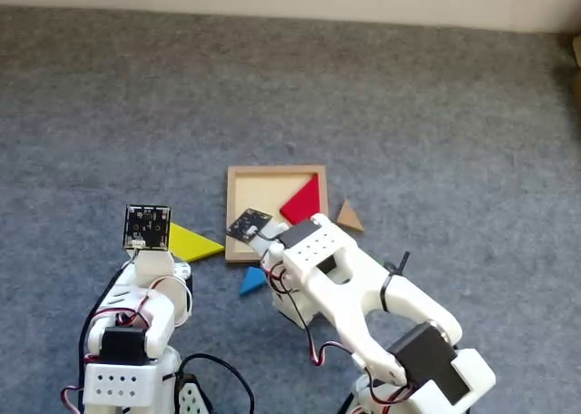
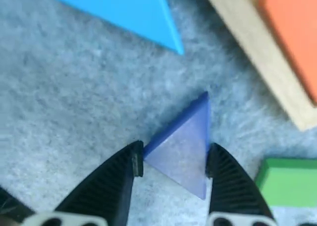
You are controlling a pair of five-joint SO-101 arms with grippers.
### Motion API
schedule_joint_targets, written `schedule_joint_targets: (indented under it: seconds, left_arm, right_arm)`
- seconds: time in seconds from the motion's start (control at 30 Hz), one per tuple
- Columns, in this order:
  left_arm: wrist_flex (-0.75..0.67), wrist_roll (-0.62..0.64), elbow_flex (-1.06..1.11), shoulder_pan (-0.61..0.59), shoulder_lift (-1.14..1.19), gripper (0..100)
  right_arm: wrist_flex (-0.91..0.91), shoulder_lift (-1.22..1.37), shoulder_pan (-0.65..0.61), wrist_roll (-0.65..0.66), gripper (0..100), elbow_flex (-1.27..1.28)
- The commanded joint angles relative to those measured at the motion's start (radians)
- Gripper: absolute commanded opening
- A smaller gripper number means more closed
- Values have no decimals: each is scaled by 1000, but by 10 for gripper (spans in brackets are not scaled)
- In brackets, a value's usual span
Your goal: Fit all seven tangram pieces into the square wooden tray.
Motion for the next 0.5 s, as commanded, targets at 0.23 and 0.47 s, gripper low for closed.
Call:
schedule_joint_targets:
  seconds: [0.23, 0.47]
  left_arm:
    - [2, -8, 22, 8, -24, 10]
    - [2, -8, 22, 8, -24, 10]
  right_arm:
    - [150, -19, 2, 2, 138, -228]
    - [145, -18, 2, -32, 138, -369]
